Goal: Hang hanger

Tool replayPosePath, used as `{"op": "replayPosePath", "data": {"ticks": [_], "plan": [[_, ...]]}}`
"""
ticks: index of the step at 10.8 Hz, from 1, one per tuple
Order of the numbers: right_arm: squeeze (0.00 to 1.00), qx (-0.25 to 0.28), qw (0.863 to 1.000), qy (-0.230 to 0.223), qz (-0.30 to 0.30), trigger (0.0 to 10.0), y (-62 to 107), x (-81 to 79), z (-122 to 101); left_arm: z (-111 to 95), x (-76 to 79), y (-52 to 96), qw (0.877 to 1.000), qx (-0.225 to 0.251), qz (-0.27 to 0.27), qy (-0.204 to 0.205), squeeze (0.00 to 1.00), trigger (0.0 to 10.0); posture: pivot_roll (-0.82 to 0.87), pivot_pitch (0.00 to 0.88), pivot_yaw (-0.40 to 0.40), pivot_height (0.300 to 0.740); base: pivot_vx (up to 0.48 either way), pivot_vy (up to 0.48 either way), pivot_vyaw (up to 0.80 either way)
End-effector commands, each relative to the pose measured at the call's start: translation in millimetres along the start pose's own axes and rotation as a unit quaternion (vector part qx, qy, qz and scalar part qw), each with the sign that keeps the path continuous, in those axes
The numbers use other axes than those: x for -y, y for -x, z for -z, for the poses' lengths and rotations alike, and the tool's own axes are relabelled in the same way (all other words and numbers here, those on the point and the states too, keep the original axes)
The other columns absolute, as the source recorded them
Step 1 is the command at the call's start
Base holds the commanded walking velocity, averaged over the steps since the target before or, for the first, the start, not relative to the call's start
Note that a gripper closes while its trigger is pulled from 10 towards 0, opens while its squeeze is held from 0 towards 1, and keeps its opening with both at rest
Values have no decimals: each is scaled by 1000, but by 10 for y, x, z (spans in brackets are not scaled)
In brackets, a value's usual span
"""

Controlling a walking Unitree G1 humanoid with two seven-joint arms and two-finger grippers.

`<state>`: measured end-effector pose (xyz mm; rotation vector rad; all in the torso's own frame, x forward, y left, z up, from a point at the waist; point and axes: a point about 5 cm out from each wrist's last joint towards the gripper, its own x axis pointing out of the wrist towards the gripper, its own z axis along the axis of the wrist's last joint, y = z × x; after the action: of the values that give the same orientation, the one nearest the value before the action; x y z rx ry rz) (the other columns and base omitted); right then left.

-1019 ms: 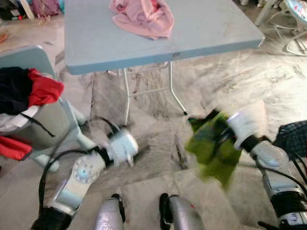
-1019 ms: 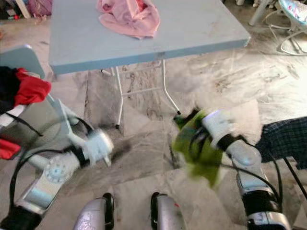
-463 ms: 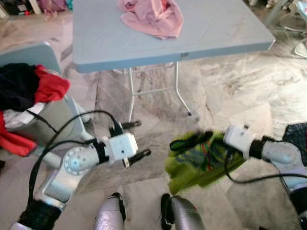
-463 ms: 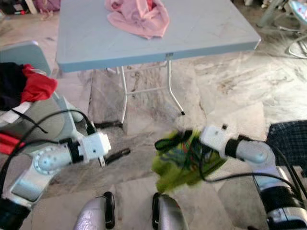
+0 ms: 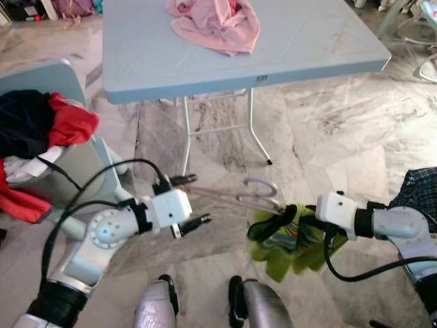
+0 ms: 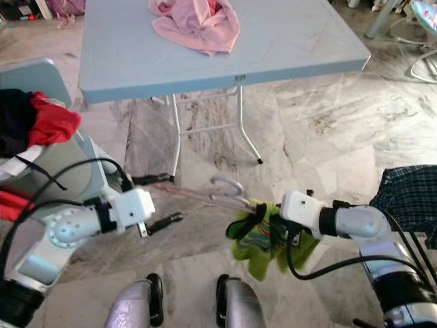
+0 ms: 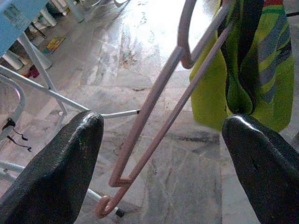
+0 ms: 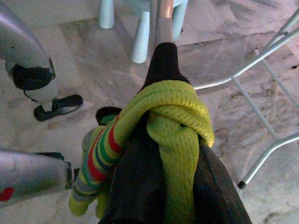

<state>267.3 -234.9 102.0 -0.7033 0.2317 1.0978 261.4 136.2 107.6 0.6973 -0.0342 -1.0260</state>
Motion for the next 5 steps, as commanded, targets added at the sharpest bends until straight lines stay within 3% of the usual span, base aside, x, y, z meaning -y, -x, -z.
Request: {"op": "replayPosePath", "data": {"ticks": [1,5], "plan": [[0,10,1000,-8,24,10000,3,21,-39,13,62,-17,1000,0,13,0,0,10000,-18,224,-29,740,0,0,0],[0,-2,1000,-7,-6,10000,-27,-85,-52,17,69,-34,1000,4,16,0,0,10000,-18,222,-28,740,0,0,0]]}}
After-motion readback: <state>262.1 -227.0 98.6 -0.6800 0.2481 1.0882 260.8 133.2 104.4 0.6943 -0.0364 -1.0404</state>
